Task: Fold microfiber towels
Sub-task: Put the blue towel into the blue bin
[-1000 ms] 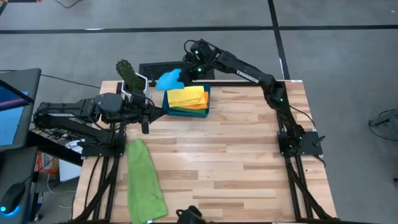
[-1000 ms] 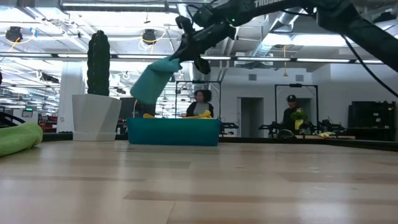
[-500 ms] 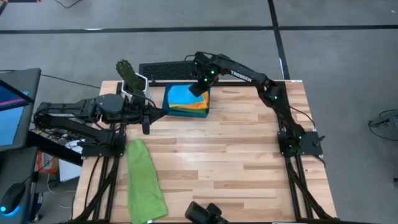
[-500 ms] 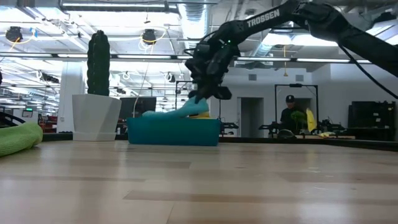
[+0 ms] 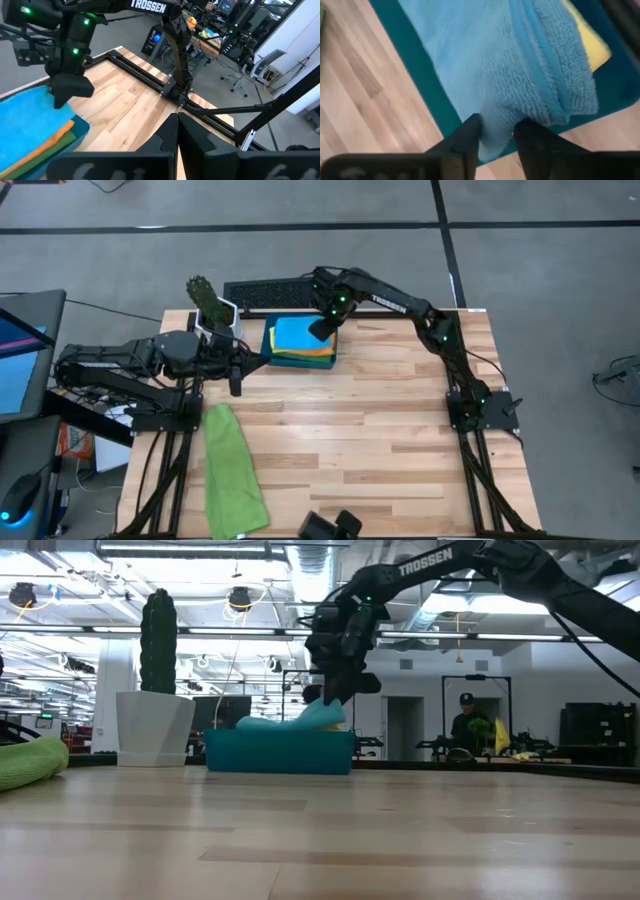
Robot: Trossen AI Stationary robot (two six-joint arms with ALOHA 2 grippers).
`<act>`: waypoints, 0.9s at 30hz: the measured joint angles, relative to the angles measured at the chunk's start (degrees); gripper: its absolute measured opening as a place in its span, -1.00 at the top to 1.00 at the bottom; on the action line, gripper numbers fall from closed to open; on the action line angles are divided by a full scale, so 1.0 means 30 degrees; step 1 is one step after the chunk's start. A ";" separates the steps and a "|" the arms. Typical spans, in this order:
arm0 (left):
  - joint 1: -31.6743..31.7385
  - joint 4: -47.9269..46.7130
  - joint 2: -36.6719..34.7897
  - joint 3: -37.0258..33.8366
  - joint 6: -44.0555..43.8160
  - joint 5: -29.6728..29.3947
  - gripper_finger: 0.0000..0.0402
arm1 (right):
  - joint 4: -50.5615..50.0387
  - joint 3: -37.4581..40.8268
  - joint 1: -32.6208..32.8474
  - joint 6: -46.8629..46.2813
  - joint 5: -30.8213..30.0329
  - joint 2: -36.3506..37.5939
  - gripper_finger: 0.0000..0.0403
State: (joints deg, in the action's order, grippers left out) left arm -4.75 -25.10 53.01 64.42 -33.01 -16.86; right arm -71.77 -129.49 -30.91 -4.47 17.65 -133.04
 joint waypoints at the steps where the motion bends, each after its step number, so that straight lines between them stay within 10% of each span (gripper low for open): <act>1: 0.0000 -0.0008 0.0000 0.0000 0.0000 0.0000 1.00 | -0.0134 0.0000 0.0070 0.0000 -0.0095 -0.0006 0.21; 11: 0.0000 -0.0601 0.0000 0.0000 -0.0231 0.0003 1.00 | -0.1939 -0.1263 -0.0040 0.0007 -0.3805 -0.0006 -0.08; 19: -0.0243 -0.3713 0.0011 0.0000 -0.2168 0.0525 1.00 | -0.0195 -0.1413 0.0263 0.0714 -0.0026 0.1445 -0.06; 27: -0.1583 -0.4763 0.0015 0.0000 -0.3596 -0.0612 1.00 | 0.2180 -0.1428 0.1298 0.1547 -0.0830 0.1322 0.03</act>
State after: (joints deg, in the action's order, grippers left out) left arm -9.50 -39.38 53.06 64.42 -43.80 -18.70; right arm -65.23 -133.78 -27.02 0.17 15.16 -129.07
